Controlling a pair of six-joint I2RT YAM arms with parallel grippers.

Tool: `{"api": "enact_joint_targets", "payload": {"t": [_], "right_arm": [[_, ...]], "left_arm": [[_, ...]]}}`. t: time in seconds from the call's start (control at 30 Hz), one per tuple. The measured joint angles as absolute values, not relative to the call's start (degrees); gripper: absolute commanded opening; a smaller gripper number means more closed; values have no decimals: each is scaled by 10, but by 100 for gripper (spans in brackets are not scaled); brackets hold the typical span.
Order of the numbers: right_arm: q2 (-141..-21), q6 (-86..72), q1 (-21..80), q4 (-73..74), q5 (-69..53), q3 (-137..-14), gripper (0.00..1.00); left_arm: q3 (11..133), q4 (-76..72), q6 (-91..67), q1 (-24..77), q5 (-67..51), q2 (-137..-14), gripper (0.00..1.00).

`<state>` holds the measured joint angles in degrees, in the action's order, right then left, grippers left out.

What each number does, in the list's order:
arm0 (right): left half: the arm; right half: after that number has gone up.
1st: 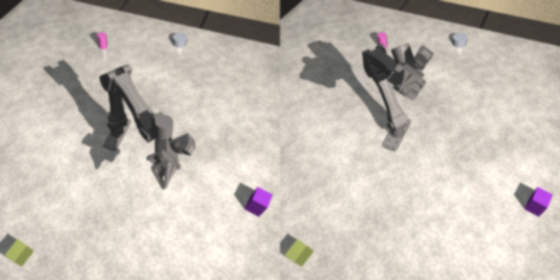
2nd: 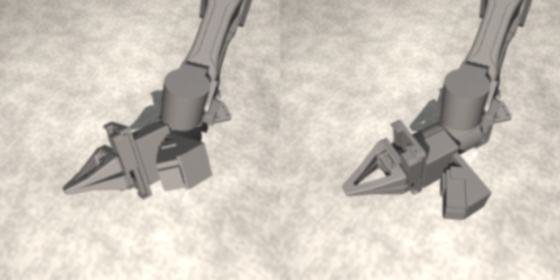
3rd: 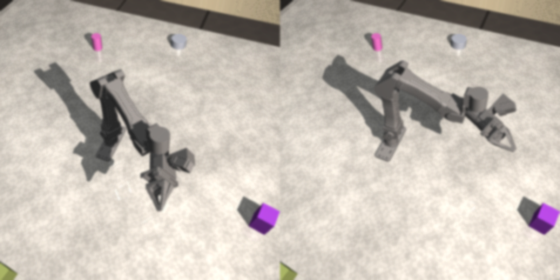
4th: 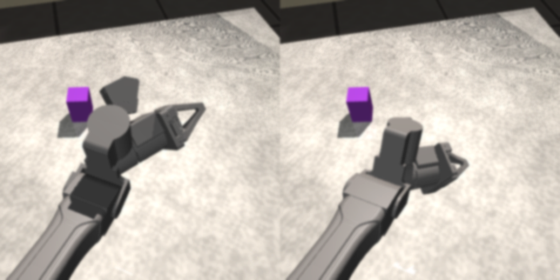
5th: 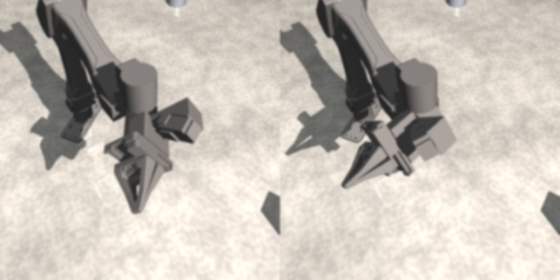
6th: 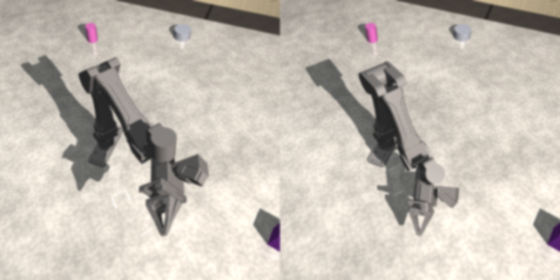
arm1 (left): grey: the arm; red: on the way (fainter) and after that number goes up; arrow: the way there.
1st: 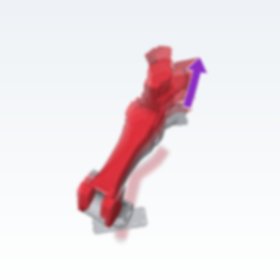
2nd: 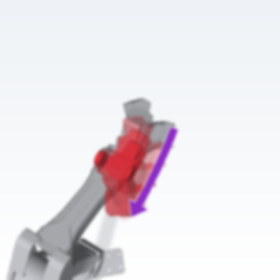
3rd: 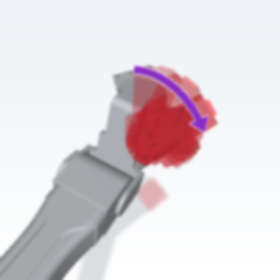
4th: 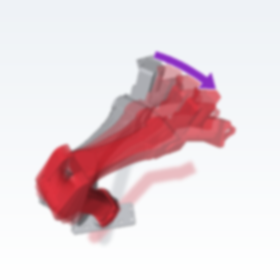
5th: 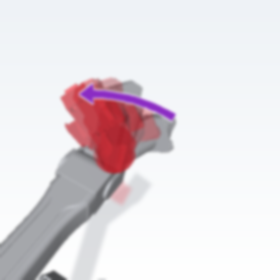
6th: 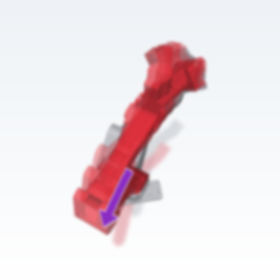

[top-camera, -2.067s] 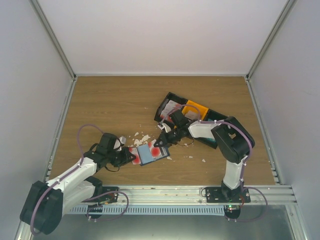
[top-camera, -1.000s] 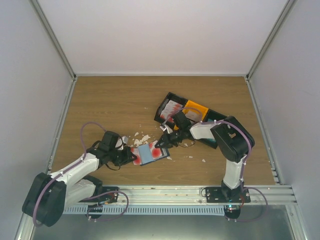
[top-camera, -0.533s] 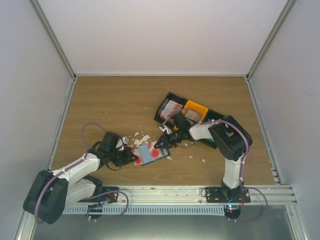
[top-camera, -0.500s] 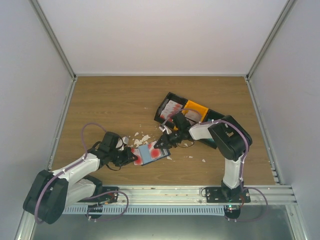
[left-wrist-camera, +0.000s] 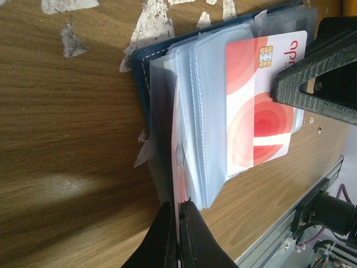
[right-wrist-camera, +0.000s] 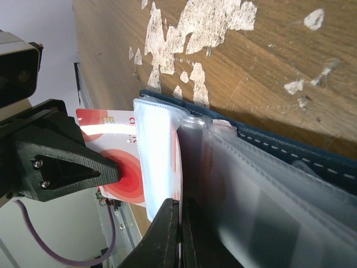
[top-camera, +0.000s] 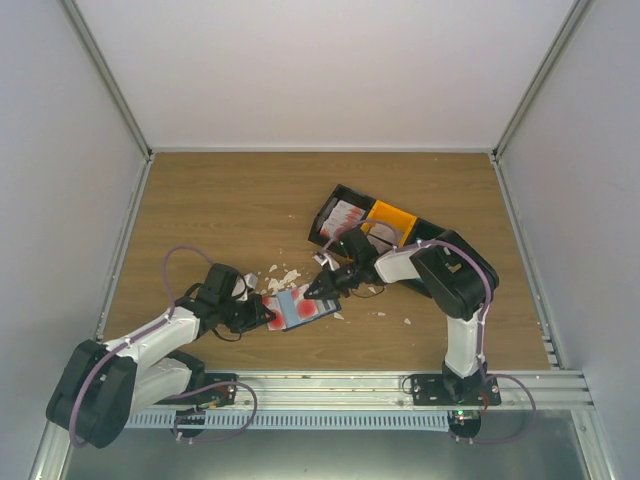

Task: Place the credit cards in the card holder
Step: Insert the credit card into the card holder.

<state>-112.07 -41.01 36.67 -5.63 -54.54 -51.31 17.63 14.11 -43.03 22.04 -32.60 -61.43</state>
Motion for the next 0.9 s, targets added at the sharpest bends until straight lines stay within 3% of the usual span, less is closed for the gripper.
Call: {"api": "enact_joint_targets", "payload": {"t": [0.37, 0.63, 0.9], "right_arm": [[-1133, -408, 383, -56, -541, -529, 5], [-1098, -406, 398, -16, -475, -525, 31], [-1046, -404, 426, 41, -385, -525, 47]], "left_arm": [[171, 131, -435, 222, -328, -613, 0], [169, 127, -439, 225, -329, -607, 0], [156, 109, -446, 225, -336, -603, 0]]}}
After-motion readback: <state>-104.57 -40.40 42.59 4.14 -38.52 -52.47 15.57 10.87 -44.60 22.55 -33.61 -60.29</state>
